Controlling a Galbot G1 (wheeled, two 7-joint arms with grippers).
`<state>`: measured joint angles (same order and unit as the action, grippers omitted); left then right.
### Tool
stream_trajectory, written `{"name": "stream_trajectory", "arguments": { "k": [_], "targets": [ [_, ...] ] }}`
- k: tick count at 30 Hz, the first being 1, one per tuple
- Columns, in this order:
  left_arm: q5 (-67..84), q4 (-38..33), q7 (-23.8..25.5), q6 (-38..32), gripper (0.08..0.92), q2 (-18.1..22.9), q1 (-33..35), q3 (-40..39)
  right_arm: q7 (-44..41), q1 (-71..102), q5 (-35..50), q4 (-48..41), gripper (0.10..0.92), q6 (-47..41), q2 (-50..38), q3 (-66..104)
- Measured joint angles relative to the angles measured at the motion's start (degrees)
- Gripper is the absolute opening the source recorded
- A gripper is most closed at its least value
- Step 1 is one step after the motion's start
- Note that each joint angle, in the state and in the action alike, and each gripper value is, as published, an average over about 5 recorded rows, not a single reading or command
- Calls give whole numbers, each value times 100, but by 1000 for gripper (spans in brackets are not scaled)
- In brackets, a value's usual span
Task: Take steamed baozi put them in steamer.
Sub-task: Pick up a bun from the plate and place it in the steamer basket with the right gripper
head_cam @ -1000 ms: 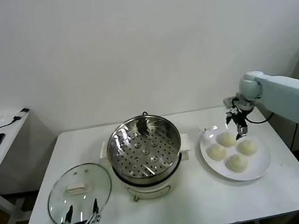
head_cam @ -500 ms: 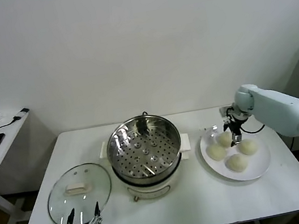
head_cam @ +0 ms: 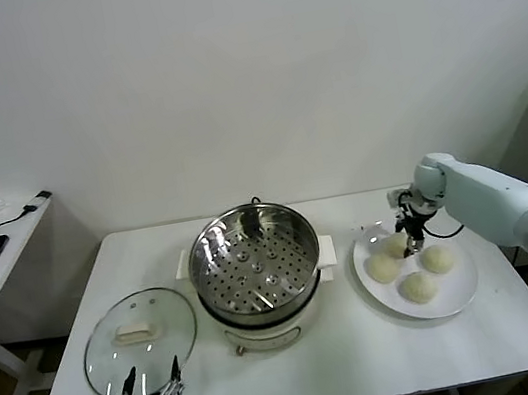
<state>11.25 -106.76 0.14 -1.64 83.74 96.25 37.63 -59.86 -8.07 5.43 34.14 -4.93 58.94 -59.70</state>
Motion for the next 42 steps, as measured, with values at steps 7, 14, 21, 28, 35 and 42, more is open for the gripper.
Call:
{"name": "stream_trajectory", "arguments": {
  "k": [7, 14, 21, 28, 35, 42],
  "targets": [
    [-13, -55, -9, 18, 823, 20, 11, -11, -66, -419, 296, 558, 602, -85, -237, -383],
    [-20, -132, -16, 33, 823, 27, 37, -26, -177, -1563, 885, 1539, 602, 53, -401, -1283],
    [-24, -235, -19, 45, 823, 30, 75, -22, -286, -2919, 1367, 2503, 602, 559, -194, -1954],
    [-42, -265, -22, 32, 823, 37, 77, -40, -351, -3656, 1586, 3282, 601, 1262, 354, -2225],
    [-82, -249, -27, 11, 823, 75, 52, -51, -291, -3665, 1184, 3628, 596, 2191, 1013, -2291],
    [-114, -216, -41, -20, 823, 64, 59, -35, -141, -3201, 219, 3145, 594, 3135, 1625, -2162]
  ]
}}
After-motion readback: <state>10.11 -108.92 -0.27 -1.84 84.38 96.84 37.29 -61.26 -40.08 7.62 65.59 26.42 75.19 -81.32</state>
